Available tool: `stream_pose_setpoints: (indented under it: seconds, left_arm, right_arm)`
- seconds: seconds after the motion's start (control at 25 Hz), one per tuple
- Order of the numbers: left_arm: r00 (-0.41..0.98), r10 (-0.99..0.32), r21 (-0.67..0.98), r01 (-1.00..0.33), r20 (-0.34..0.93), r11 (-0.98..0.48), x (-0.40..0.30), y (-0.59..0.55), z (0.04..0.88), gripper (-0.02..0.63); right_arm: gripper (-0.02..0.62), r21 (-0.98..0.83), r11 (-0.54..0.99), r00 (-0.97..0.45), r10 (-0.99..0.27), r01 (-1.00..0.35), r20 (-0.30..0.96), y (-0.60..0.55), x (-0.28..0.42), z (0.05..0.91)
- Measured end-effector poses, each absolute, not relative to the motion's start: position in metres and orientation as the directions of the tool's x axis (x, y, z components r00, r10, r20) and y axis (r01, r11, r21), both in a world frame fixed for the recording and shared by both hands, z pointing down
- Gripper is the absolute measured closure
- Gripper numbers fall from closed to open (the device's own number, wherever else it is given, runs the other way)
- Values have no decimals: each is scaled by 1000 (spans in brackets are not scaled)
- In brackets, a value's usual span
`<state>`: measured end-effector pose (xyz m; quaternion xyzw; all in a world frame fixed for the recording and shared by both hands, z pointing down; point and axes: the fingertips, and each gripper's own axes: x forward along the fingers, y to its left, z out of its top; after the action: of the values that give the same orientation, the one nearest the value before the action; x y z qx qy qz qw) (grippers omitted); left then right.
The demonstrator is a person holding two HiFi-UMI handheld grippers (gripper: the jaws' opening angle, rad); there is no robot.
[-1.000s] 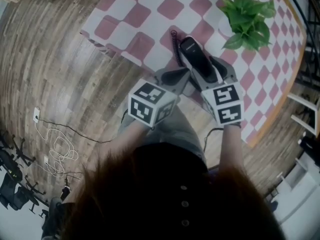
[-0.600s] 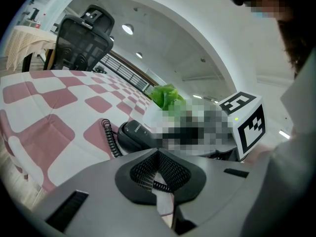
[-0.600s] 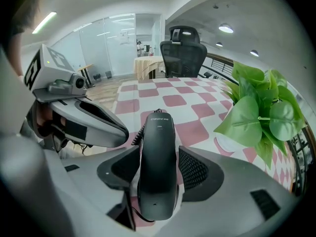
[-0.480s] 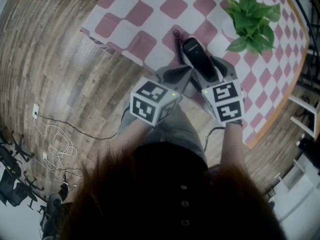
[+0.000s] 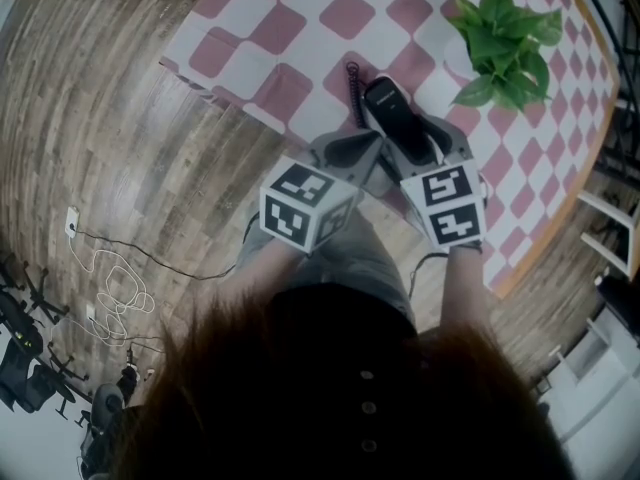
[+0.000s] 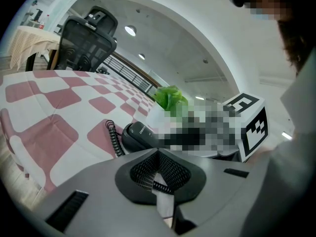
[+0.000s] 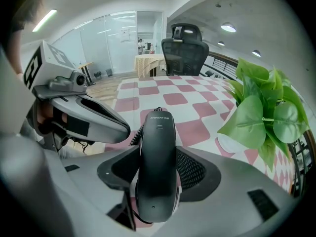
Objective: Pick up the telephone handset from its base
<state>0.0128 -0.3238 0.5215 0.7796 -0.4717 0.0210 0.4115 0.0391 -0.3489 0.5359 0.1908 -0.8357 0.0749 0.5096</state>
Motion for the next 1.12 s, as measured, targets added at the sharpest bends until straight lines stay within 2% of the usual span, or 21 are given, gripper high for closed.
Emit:
stream_pose_setpoints:
  seconds: [1.12]
  left_arm:
    - [523,-731,596,-778,438,-199,-1,-326,513,600]
  right_arm:
    - [368,96,889,-463,-323,-448,825,-354,31,513]
